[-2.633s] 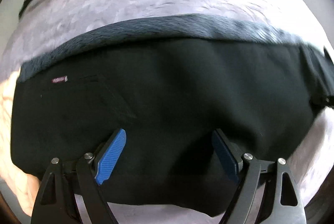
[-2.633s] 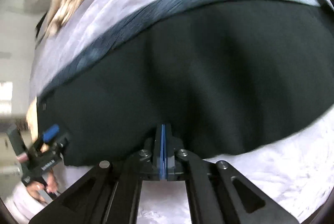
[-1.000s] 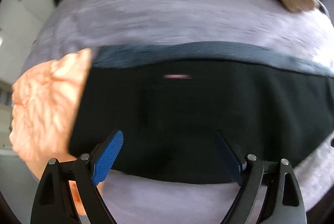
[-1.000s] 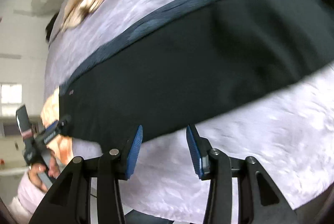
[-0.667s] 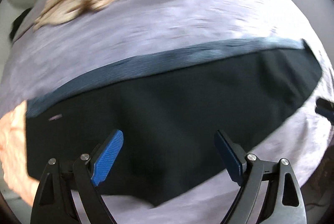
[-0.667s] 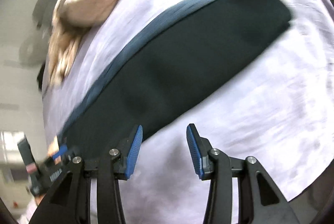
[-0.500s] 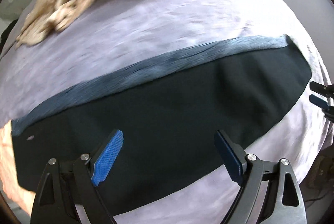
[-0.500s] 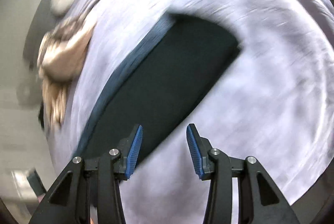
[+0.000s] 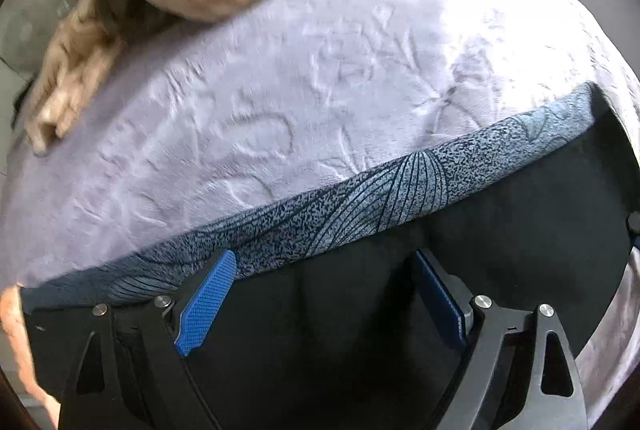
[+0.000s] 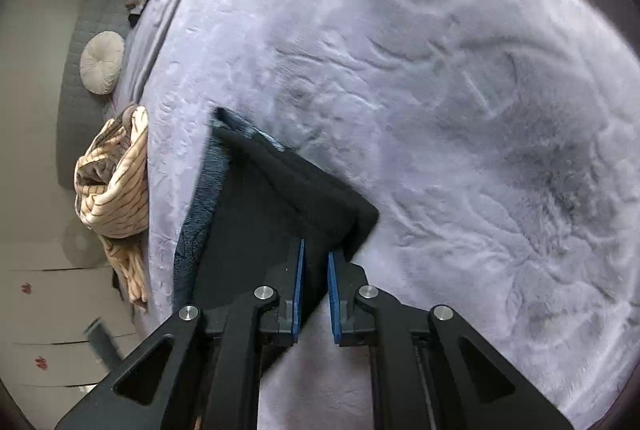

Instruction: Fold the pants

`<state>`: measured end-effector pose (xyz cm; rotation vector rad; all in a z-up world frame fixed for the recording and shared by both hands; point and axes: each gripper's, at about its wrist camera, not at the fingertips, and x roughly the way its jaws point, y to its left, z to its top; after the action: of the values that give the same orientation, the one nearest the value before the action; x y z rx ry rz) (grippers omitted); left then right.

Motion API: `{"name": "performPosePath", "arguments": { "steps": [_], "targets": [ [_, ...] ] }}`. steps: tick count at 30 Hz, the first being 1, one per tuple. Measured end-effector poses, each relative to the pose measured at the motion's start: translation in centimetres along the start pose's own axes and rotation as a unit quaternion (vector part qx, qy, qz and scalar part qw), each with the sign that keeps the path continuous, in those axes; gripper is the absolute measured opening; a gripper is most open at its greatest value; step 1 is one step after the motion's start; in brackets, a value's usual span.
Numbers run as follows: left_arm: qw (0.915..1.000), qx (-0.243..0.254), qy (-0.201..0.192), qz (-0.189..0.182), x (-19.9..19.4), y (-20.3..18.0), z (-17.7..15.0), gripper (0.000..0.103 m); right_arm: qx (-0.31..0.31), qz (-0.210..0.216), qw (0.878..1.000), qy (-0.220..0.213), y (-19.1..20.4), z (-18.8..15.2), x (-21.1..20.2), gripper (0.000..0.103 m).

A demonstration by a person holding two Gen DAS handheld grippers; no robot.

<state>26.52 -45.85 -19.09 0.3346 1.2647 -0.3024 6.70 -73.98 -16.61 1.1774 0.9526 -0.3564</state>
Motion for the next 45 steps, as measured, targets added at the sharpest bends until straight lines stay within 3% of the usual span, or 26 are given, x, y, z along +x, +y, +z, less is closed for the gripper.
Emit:
{"name": "performPosePath", "arguments": {
  "steps": [6, 10, 12, 20, 22, 26, 27, 28, 29, 30, 32, 35, 39, 45],
  "targets": [
    [0.9992, 0.003, -0.035, -0.022, -2.8, 0.0, 1.9, 0.090, -0.022, 0.039, 0.999, 0.027, -0.3, -0.9, -1.5, 0.029],
    [0.9997, -0.002, -0.024, 0.011, 0.5, -0.7, 3.3, 0.090, -0.011, 0.051, 0.998, 0.039, -0.9, -1.2, -0.8, 0.035],
    [0.9991, -0.027, -0.024, 0.020, 1.8, -0.5, 3.6, 0.101, -0.010, 0.051, 0.998, 0.041, -1.1, -1.2, -0.3, 0.037],
    [0.9989, -0.027, -0.025, -0.028, -2.5, 2.7, 2.5, 0.101, -0.009, 0.078, 0.996, 0.040, -1.1, -0.9, 0.6, 0.041],
    [0.9977, -0.033, -0.019, -0.056, -3.5, 2.9, 2.4, 0.100, -0.009, 0.085, 0.996, 0.041, -0.9, -0.7, 1.0, 0.046],
    [0.9946, -0.043, -0.001, -0.094, -4.7, 2.0, 0.6, 0.079, 0.005, 0.106, 0.994, 0.040, -1.0, -0.3, 2.5, 0.050],
    [0.9941, -0.041, 0.004, -0.101, -4.8, 1.7, 0.3, 0.063, 0.007, 0.116, 0.992, 0.040, -0.9, -0.2, 2.7, 0.050],
    [0.9940, -0.038, 0.008, -0.102, -5.1, 1.1, -0.3, 0.055, 0.008, 0.130, 0.991, 0.040, -0.8, -0.2, 2.9, 0.038],
    [0.9938, -0.035, 0.013, -0.105, -5.2, 0.9, -0.7, 0.041, 0.011, 0.153, 0.987, 0.041, -0.5, -0.1, 3.0, 0.017],
    [0.9935, -0.036, 0.012, -0.107, -5.5, 0.3, -1.3, 0.038, 0.014, 0.168, 0.985, 0.041, -0.3, -0.1, 2.9, 0.014],
    [0.9931, -0.043, 0.001, -0.109, -6.0, 0.3, -2.1, 0.038, 0.012, 0.204, 0.978, 0.036, 0.3, -0.3, 2.2, 0.014],
    [0.9919, -0.040, 0.011, -0.120, -4.0, -0.7, -3.6, 0.038, -0.007, 0.221, 0.975, 0.030, 1.6, -0.8, 1.1, 0.014],
    [0.9977, 0.018, -0.011, -0.064, -1.7, -3.3, -4.3, 0.038, -0.031, 0.210, 0.977, 0.033, 3.2, -1.5, 1.1, 0.014],
    [0.9925, -0.013, 0.009, -0.121, -3.7, 0.5, -3.4, 0.038, -0.116, 0.190, 0.975, 0.020, 8.4, -3.0, -1.5, 0.014]
  ]
}}
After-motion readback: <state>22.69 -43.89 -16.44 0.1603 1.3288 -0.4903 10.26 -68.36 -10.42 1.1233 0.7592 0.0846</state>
